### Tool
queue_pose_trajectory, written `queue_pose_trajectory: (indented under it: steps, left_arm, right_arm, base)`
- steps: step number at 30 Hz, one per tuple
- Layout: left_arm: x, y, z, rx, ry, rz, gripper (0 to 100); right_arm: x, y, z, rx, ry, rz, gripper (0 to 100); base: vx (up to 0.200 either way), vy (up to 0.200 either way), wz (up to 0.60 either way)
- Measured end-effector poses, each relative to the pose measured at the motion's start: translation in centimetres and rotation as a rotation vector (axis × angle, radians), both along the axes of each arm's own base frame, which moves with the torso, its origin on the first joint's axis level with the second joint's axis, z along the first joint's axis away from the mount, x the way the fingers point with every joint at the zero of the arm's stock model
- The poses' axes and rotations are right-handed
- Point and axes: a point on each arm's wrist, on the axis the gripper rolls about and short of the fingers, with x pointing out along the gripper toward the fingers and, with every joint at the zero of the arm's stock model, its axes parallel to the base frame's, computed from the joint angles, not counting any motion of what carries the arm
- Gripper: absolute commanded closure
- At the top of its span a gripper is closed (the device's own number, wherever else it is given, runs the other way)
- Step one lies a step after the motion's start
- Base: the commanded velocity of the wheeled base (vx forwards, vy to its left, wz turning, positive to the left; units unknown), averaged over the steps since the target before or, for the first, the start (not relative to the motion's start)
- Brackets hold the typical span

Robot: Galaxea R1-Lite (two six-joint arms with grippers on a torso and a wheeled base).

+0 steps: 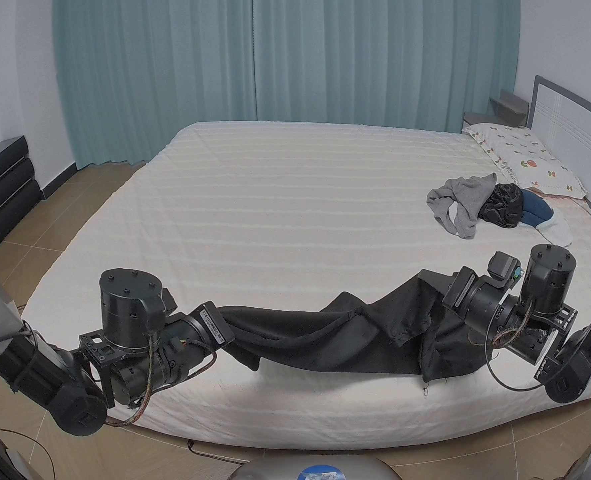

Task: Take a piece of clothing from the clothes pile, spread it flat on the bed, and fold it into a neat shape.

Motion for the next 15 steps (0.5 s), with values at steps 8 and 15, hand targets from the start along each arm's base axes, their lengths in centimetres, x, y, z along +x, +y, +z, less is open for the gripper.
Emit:
queue_pose_trajectory:
  steps: [8,15]
  left_arm:
    - [-1.3,-0.6,0.9,-0.006,-0.025,-0.043,100]
    - [-2.6,-0.3,2.6,-0.029,-0.077,-0.064,100]
  right_arm:
    - [-2.1,0.9,1.4,0.001,-0.048,0.032,100]
    - [-3.8,0.7,3.6,0.011,-0.133,0.032,100]
  base:
    - [-0.200,0.000,0.00]
    - [-0.200,0.000,0.00]
